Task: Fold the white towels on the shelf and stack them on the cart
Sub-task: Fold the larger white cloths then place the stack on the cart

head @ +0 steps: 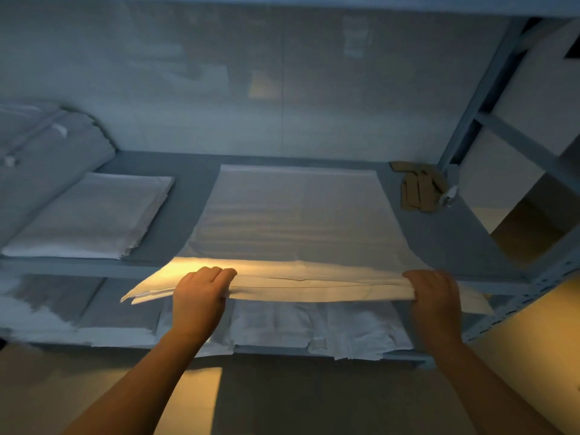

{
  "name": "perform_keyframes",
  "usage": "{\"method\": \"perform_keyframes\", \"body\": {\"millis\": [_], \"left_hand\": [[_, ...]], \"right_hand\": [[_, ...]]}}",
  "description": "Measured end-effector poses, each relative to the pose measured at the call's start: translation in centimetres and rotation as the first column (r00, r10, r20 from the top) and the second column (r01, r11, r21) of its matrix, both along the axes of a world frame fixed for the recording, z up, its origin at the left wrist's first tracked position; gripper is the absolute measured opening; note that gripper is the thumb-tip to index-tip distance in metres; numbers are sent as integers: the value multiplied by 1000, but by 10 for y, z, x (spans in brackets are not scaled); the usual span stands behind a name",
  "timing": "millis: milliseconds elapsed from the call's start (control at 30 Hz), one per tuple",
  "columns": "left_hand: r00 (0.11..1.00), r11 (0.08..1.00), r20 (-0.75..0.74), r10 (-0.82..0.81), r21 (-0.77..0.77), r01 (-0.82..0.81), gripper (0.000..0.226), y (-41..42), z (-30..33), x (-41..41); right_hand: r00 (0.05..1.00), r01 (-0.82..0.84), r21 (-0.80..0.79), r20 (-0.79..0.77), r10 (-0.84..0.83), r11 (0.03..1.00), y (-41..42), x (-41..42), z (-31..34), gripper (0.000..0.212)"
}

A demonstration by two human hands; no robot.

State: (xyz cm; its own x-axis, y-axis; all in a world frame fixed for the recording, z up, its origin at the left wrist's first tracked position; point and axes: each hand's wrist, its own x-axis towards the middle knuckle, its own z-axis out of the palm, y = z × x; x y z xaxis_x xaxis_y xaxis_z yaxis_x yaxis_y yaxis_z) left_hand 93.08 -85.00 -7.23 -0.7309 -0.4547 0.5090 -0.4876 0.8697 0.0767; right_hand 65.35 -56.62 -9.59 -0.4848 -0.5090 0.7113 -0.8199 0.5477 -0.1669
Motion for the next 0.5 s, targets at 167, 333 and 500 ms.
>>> {"method": "perform_keyframes", "body": {"millis": [167,333,500], "left_hand": [[998,993,-26,-59,-107,56,27,0,34,14],[995,970,4,-95,-224,93,24,-5,58,37],[987,932,-10,-158,-331,145,21,-9,79,56]], "right_hand": [[998,27,-65,-55,-30,998,2,18,34,41],[992,34,-80,-123,-43,996,8,44,59,39],[973,23,15,-229,-19,1000,17,50,81,33]]}}
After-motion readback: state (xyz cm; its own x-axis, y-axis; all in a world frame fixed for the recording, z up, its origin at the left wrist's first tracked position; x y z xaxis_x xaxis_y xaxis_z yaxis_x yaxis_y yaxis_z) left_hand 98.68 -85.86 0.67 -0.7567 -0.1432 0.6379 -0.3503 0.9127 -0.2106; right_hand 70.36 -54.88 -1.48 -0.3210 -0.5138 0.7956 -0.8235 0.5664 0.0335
